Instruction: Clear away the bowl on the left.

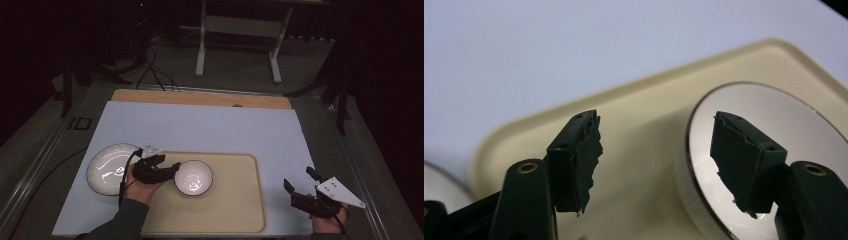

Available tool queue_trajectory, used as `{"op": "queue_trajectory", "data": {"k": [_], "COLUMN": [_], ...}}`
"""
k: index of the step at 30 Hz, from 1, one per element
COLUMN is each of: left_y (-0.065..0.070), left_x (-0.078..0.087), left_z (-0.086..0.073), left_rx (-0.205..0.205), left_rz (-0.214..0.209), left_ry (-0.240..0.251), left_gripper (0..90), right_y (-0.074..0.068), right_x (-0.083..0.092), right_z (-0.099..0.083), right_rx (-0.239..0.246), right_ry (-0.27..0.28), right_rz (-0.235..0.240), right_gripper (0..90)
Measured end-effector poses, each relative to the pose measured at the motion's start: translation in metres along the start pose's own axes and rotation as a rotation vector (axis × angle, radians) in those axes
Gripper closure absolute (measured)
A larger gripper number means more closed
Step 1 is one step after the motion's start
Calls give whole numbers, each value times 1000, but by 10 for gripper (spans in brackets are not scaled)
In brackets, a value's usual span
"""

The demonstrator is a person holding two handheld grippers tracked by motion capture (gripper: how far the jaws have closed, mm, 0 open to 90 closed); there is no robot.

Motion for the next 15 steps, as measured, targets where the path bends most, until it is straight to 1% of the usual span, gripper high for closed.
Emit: {"op": "queue_trajectory", "data": {"k": [3, 8, 11, 13, 15], "left_y": [-7, -17, -25, -30, -36], "left_x": [9, 21, 28, 34, 40], "left_z": [2, 2, 2, 1, 0], "left_rx": [3, -13, -10, -8, -5], "left_rz": [23, 57, 76, 101, 118], "left_ry": [41, 74, 101, 120, 137], "left_gripper": [374, 364, 363, 363, 363], "right_y": [0, 1, 2, 1, 2], "right_x": [0, 0, -1, -1, -1], "right_z": [0, -1, -1, -1, -1], "right_rx": [-1, -9, -10, -10, -11], "right_ry": [-1, -4, -7, -8, -9], "right_rz": [0, -2, -3, -2, -2], "right_gripper": [141, 140, 141, 141, 140]}}
Point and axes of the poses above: each handheld gripper's, and its own axes: x roughly backward along the jaws, z roughly out of its top, y roughly to its right, the point moved 3 cm from there along -x, roughly forward along the jaws, and after that the axes turned 5 degrees about z, right-handed, at the moved point
